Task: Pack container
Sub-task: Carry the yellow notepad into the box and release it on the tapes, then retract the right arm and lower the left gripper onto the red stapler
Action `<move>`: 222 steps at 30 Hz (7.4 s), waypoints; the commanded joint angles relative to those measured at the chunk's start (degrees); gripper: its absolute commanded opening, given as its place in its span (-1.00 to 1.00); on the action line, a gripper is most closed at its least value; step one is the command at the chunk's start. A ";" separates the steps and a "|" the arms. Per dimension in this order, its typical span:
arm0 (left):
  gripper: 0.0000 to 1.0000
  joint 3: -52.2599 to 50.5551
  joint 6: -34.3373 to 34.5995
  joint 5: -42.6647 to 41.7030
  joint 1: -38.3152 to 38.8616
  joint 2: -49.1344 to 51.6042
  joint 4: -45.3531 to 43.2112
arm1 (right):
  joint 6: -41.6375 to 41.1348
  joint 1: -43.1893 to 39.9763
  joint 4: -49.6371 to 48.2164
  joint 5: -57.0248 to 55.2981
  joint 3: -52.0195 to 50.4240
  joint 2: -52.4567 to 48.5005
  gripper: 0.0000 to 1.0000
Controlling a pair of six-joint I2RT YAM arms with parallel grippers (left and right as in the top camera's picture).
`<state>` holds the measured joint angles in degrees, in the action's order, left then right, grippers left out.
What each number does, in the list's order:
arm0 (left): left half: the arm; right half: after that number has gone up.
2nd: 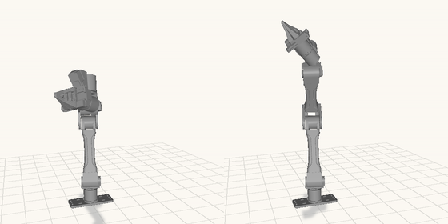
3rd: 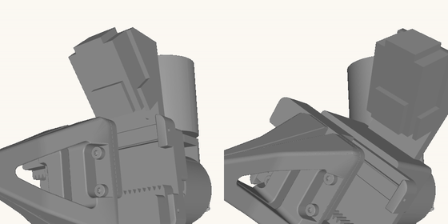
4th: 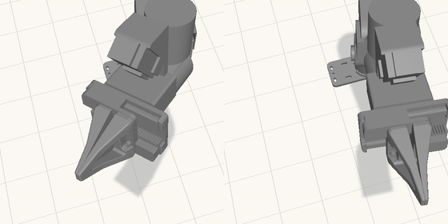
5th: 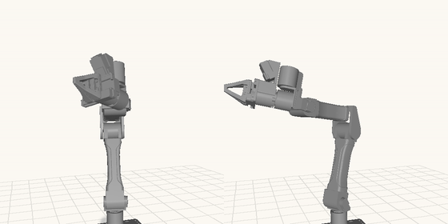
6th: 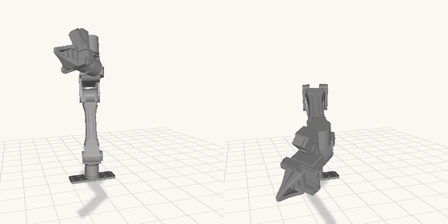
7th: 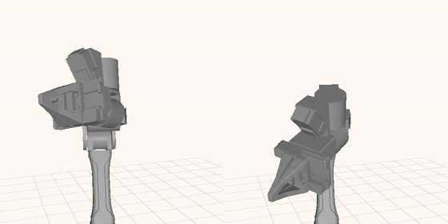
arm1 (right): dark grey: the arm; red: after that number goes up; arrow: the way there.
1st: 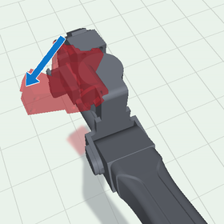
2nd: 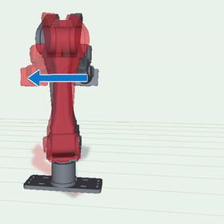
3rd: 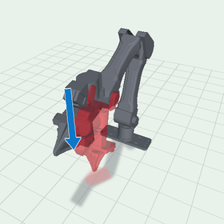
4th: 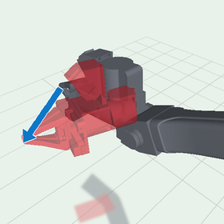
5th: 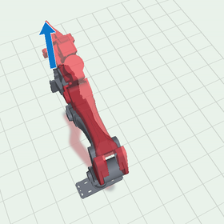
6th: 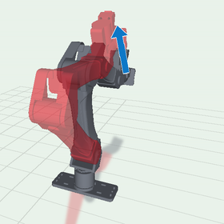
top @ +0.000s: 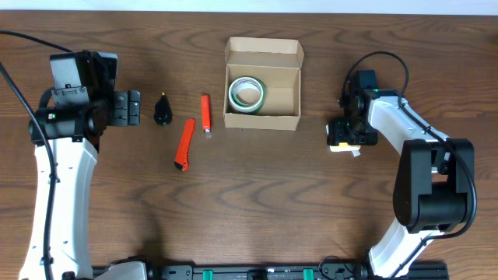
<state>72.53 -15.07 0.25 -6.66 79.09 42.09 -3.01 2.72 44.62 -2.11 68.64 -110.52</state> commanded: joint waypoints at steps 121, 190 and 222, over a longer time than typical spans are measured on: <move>0.90 1.22 -0.22 -0.50 -0.17 0.15 -1.20 | -1.05 12.85 21.86 -22.80 56.24 10.80 0.98; -0.01 31.26 17.49 -7.28 21.97 47.25 14.29 | -4.87 -16.98 33.62 -4.50 54.88 3.74 0.99; -0.52 31.10 24.13 -4.48 22.23 52.81 13.33 | -4.87 -16.98 33.62 -4.52 54.88 3.74 0.98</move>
<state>102.96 8.97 -5.32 15.59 131.28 55.27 -7.20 -13.82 78.22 -6.87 123.68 -106.52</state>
